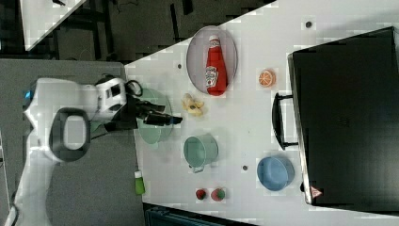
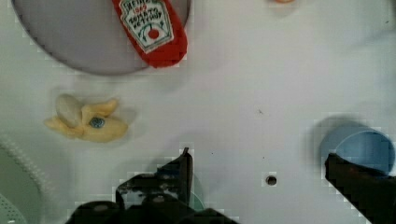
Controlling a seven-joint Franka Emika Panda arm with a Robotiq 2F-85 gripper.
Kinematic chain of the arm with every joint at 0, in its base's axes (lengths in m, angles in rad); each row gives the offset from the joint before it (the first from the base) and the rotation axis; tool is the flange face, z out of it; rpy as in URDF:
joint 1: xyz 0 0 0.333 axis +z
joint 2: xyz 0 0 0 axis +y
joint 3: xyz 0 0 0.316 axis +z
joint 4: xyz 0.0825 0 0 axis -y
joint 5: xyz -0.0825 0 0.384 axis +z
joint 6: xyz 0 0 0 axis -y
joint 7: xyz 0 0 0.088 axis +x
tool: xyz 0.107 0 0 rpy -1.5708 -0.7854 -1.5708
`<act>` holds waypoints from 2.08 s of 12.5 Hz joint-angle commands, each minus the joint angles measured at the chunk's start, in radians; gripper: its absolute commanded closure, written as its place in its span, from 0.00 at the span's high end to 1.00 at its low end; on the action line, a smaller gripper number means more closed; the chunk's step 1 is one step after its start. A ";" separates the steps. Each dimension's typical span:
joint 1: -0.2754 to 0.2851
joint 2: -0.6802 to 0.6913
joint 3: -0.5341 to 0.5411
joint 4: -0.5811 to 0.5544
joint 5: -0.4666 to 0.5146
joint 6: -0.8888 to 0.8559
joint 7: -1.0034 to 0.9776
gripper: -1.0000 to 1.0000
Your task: Pick ketchup from plate and place it on table.
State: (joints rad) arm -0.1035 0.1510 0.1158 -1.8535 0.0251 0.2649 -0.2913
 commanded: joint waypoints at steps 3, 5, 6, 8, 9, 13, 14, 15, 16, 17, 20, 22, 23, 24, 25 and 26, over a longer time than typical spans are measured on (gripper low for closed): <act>0.033 0.111 0.024 0.043 -0.004 0.135 -0.109 1.00; 0.037 0.168 0.024 0.050 -0.013 0.207 -0.182 1.00; 0.038 0.195 0.024 0.052 -0.020 0.242 -0.221 1.00; 0.038 0.245 0.023 0.052 -0.039 0.304 -0.280 1.00; 0.038 0.269 0.023 0.052 -0.052 0.337 -0.296 1.00; 0.043 0.362 0.023 0.053 -0.112 0.506 -0.302 1.00; 0.044 0.385 0.023 0.052 -0.118 0.549 -0.306 1.00; 0.046 0.407 0.022 0.053 -0.120 0.581 -0.319 1.00; 0.047 0.429 0.022 0.053 -0.120 0.608 -0.331 1.00; 0.047 0.452 0.022 0.053 -0.122 0.632 -0.334 1.00; 0.048 0.514 0.022 0.053 -0.132 0.709 -0.334 1.00; 0.050 0.551 0.021 0.053 -0.132 0.751 -0.335 1.00; 0.051 0.566 0.020 0.053 -0.132 0.773 -0.335 1.00; 0.051 0.580 0.019 0.053 -0.132 0.798 -0.335 1.00; 0.051 0.590 0.019 0.053 -0.132 0.817 -0.335 1.00; 0.052 0.595 0.022 0.053 -0.132 0.826 -0.335 1.00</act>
State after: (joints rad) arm -0.0495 0.7637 0.1370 -1.8096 -0.1099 1.0703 -0.5879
